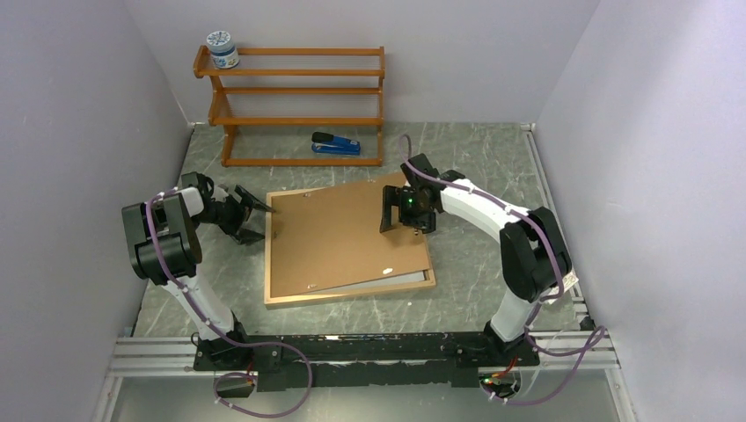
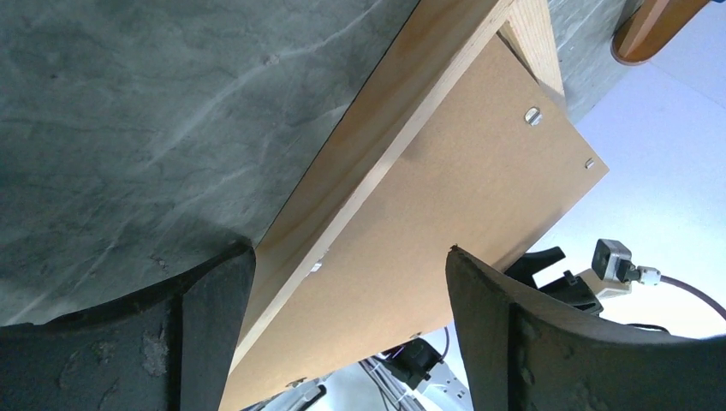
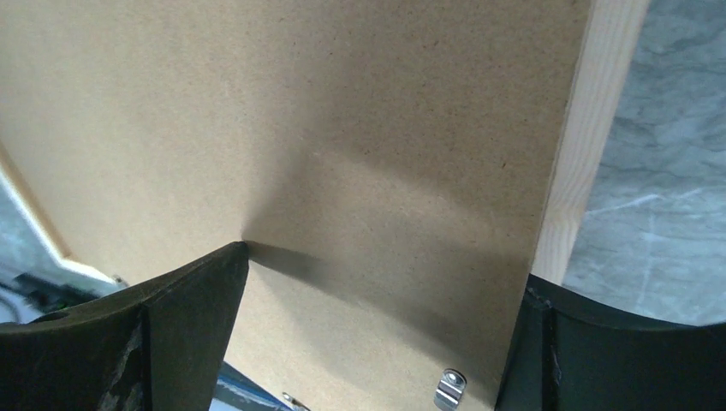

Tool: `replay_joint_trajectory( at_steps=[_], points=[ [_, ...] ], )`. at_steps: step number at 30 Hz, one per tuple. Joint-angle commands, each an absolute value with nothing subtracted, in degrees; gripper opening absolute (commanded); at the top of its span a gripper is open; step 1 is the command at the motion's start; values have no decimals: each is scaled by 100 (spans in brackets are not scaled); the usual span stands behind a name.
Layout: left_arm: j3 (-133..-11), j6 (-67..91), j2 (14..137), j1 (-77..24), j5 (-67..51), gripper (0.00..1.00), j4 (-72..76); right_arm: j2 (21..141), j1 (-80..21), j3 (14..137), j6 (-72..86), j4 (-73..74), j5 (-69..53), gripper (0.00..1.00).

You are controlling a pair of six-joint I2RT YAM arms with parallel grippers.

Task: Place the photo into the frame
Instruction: Place the photo frame item in the photo frame.

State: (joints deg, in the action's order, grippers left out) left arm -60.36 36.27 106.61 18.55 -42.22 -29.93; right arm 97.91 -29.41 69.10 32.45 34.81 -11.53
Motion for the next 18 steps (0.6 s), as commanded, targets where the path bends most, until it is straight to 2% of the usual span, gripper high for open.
replay_joint_trajectory(
  at_steps=[1,11,18],
  points=[
    [-6065,3378,10383,1828,-3763,88,-3196,10002,-3194,7503,2974,4311,-235,99],
    [-6126,3251,10024,1802,-3340,88,-3419,10172,-3287,7880,2735,4950,682,99],
    [-6177,3167,10028,1803,-3365,88,-3510,9590,-3148,7364,2588,4368,86,99]
  ],
)
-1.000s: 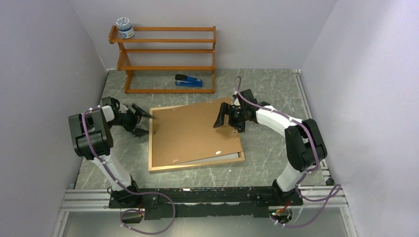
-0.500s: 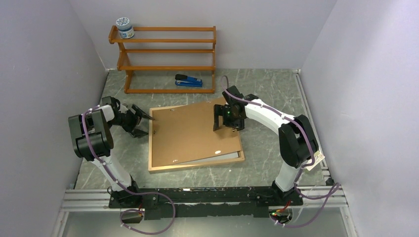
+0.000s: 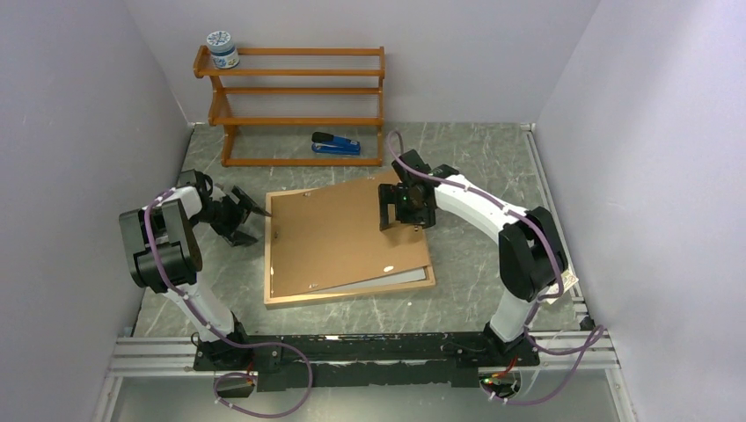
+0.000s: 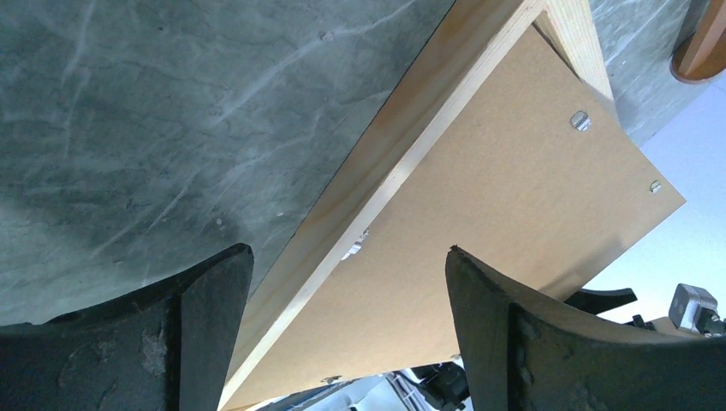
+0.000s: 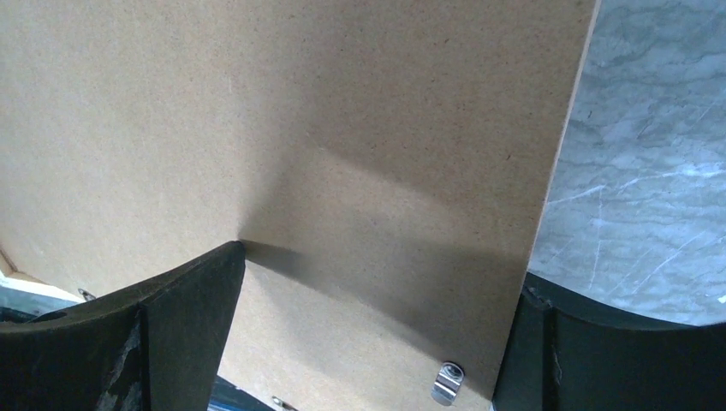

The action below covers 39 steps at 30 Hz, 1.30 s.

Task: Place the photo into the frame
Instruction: Place the photo frame item in the photo frame, then adjust the photo frame at the center of the board.

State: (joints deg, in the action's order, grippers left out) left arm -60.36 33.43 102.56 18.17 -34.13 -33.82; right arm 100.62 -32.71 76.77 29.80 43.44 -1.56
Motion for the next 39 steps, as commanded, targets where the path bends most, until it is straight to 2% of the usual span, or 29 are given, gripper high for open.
replay_joint_trajectory(
  at_steps=[1,6,10,15,19,28,39],
  points=[
    [-6181,3153,10015,1802,-3366,88,-3522,9343,-3096,7244,2585,4155,-188,99],
    [-6214,3162,9984,1803,-3384,88,-3534,8521,-2801,6681,2804,3089,-1298,99],
    [-6223,3193,9968,1804,-3405,88,-3517,8247,-2534,6353,3008,2771,-1500,99],
    [-6207,3188,9929,1803,-3365,88,-3540,8448,-2436,6504,2997,3429,-511,99],
    [-6188,3177,9907,1802,-3340,88,-3551,8419,-2335,6348,3024,3388,-139,98],
    [-6136,3134,10178,1766,-3501,89,-3399,8951,-2120,6152,3197,2928,-610,97],
    [-6516,3313,10841,1091,-3473,87,-3210,9304,-1771,5450,3320,2101,-1544,96]
  ],
)
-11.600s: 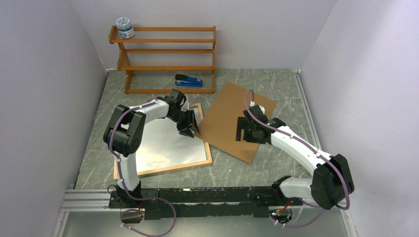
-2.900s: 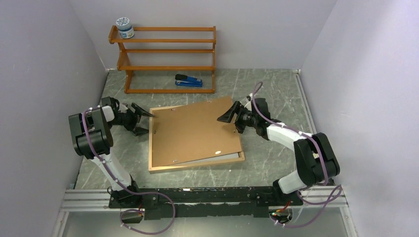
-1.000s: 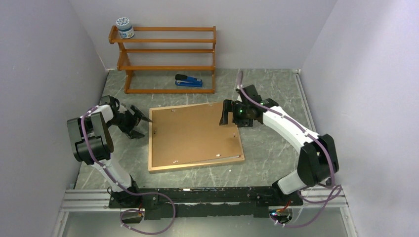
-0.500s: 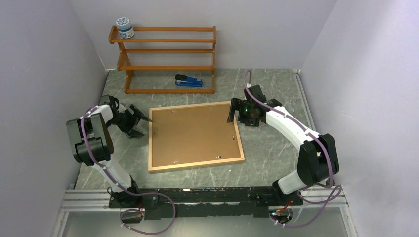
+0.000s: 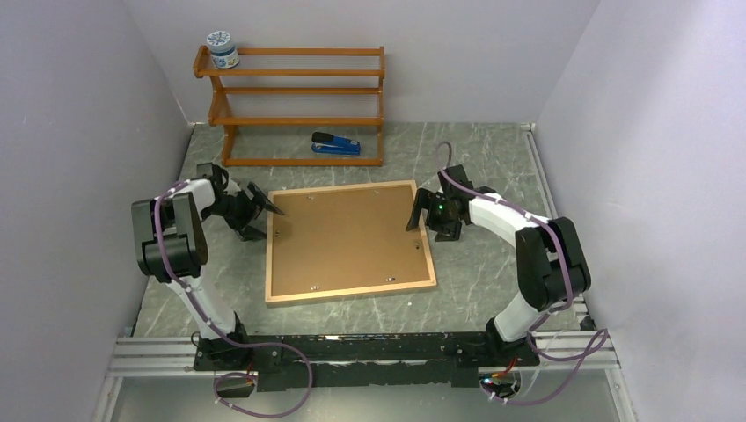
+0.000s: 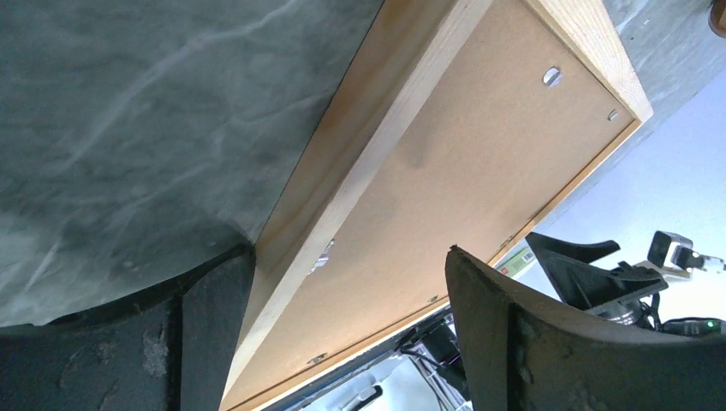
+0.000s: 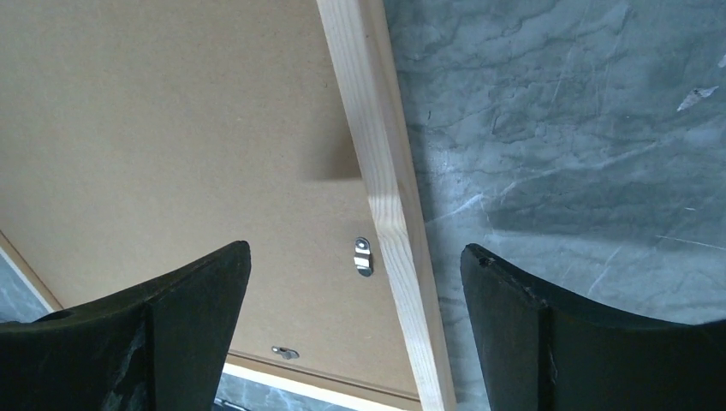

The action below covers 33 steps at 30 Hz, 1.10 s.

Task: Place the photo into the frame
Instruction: Adjust the photo frame at the center of the board.

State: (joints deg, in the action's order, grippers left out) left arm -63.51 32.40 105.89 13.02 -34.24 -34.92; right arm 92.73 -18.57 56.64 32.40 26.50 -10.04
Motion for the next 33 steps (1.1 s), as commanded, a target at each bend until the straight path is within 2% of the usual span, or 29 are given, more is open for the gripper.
replay_joint_trajectory(
  at_steps=[1,6,10,16,25,33],
  points=[
    [-6539,3351,10884,1025,-3537,88,-3145,9292,-1763,5364,3321,2005,-1658,96],
    [-6678,3618,11092,688,-3798,87,-2847,9176,-1748,5037,3429,1834,-1896,94],
    [-6666,3901,11088,466,-3846,86,-2552,8957,-1738,4936,3420,2007,-1487,93],
    [-6570,3787,10563,425,-2614,87,-2919,8584,-1783,5128,2909,2890,-235,92],
    [-6218,3551,10026,423,-2449,87,-2945,8429,-2106,5365,2660,3467,302,92],
    [-5639,3520,9426,431,-2250,82,-2943,8787,-2510,5566,2847,3572,842,80]
  ],
)
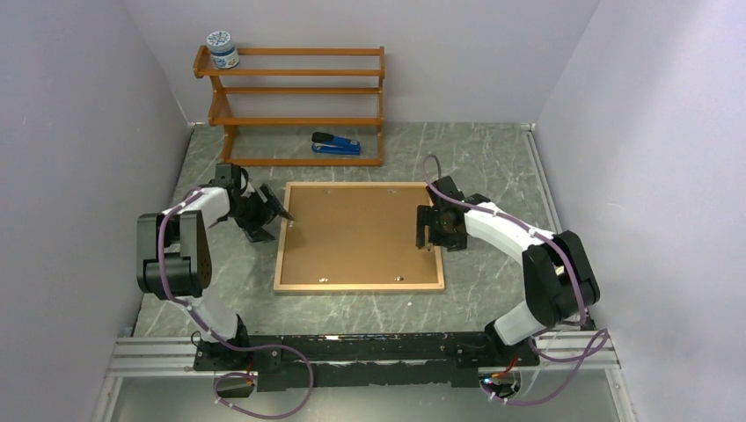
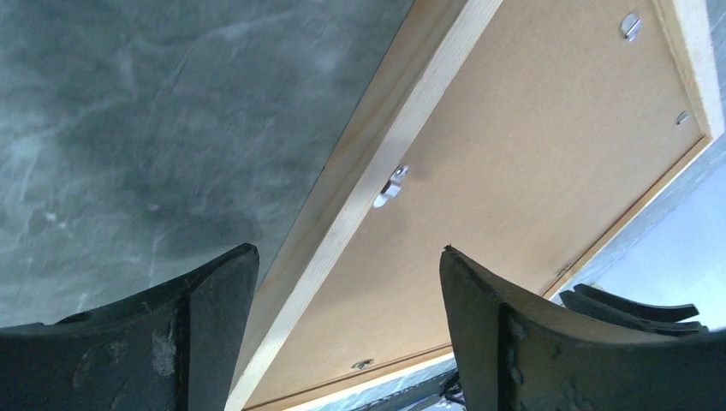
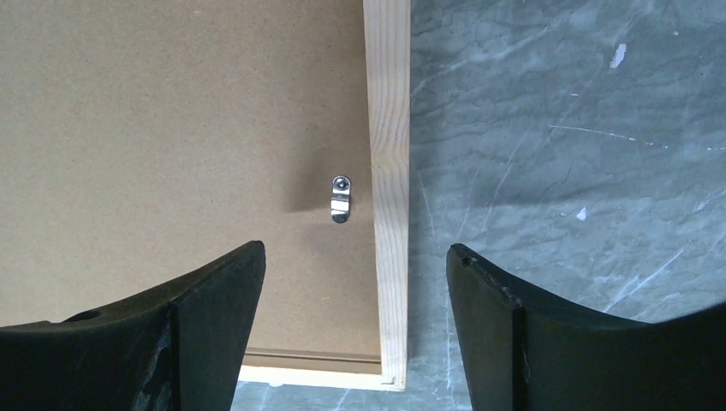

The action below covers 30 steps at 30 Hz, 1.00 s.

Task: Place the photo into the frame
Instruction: Adjust the photo frame at the center of the board, then install the photo frame at the center of the board.

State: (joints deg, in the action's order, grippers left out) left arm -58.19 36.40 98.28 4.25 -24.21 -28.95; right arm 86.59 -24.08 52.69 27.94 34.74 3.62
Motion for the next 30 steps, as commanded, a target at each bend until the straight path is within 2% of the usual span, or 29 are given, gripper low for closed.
replay_joint_trajectory(
  at_steps=[1,8,11,19,25,30],
  points=[
    [-5585,3518,9376,427,-2224,82,-2954,8826,-2531,5597,2868,3555,914,79],
    [-5348,3507,9192,430,-2208,67,-2907,9095,-2583,5792,2733,3487,1075,69],
    [-5344,3488,9193,430,-2254,65,-2894,9124,-2596,5755,2592,3407,1002,66],
    [-5326,3472,9237,430,-2295,60,-2865,9317,-2603,5666,2513,3404,918,68],
    [-5304,3444,9159,424,-2240,57,-2856,9295,-2663,5514,2536,3297,1074,62],
    [-5315,3444,9158,429,-2240,55,-2863,9300,-2674,5496,2521,3311,1152,53]
  ],
)
